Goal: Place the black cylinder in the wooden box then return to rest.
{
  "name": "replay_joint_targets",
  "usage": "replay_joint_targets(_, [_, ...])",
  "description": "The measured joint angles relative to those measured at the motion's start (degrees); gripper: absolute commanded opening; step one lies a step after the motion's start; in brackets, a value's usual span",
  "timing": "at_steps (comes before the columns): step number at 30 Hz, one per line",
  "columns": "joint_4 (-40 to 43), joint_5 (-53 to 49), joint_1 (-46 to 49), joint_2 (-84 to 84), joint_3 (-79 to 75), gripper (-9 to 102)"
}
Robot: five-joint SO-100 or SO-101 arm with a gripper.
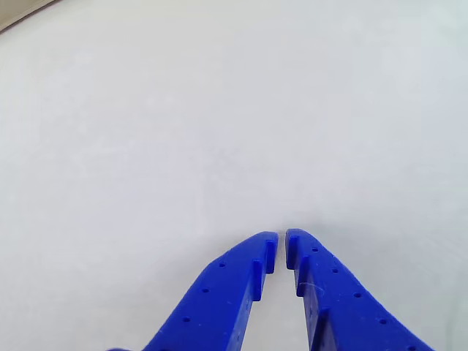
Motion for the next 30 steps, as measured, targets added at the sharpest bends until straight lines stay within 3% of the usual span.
replay_joint_targets(13, [-11.1, 10.9, 18.2, 12.0, -9.2, 25])
replay_joint_targets(21, [-25.0, 17.1, 26.9, 26.0, -12.7, 27])
replay_joint_targets(30, [-38.1, 17.7, 28.5, 41.8, -19.3, 27])
